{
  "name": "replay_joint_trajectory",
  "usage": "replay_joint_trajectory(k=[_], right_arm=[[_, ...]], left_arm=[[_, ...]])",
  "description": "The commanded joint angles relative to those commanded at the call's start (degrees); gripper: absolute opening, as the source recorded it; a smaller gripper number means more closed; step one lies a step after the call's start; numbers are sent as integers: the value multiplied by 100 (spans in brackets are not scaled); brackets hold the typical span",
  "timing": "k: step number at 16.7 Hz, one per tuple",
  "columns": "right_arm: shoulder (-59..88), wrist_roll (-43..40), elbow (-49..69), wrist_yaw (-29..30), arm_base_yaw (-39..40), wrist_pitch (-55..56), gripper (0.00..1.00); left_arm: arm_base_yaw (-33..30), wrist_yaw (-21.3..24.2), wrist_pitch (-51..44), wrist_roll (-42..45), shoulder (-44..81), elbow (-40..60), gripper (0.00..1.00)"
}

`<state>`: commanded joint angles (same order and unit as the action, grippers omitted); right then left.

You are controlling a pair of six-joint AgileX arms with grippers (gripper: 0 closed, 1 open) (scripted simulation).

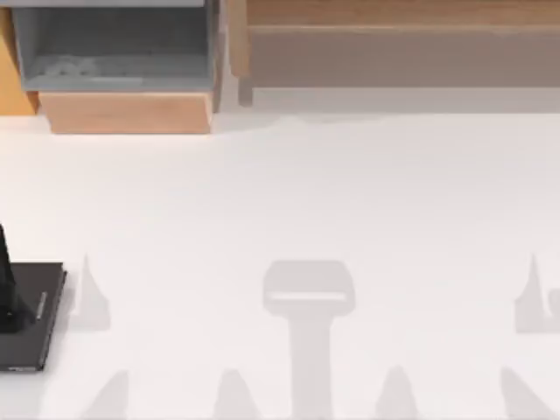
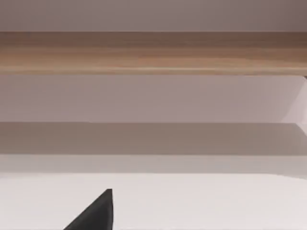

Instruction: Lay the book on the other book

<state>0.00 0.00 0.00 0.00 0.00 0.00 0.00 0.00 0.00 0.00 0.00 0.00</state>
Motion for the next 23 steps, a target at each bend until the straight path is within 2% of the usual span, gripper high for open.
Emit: replay_joint_trajectory(k=[4, 8, 23], right_arm=[[0, 0, 0, 0, 0, 0, 100], [0, 0, 0, 0, 0, 0, 100], [0, 0, 0, 0, 0, 0, 100]], left_arm=[[-27, -20, 69, 1, 176, 135, 100], [-175, -140, 471, -2, 1256, 911, 100], [-1108, -919, 3052, -29, 9007, 5950, 100]])
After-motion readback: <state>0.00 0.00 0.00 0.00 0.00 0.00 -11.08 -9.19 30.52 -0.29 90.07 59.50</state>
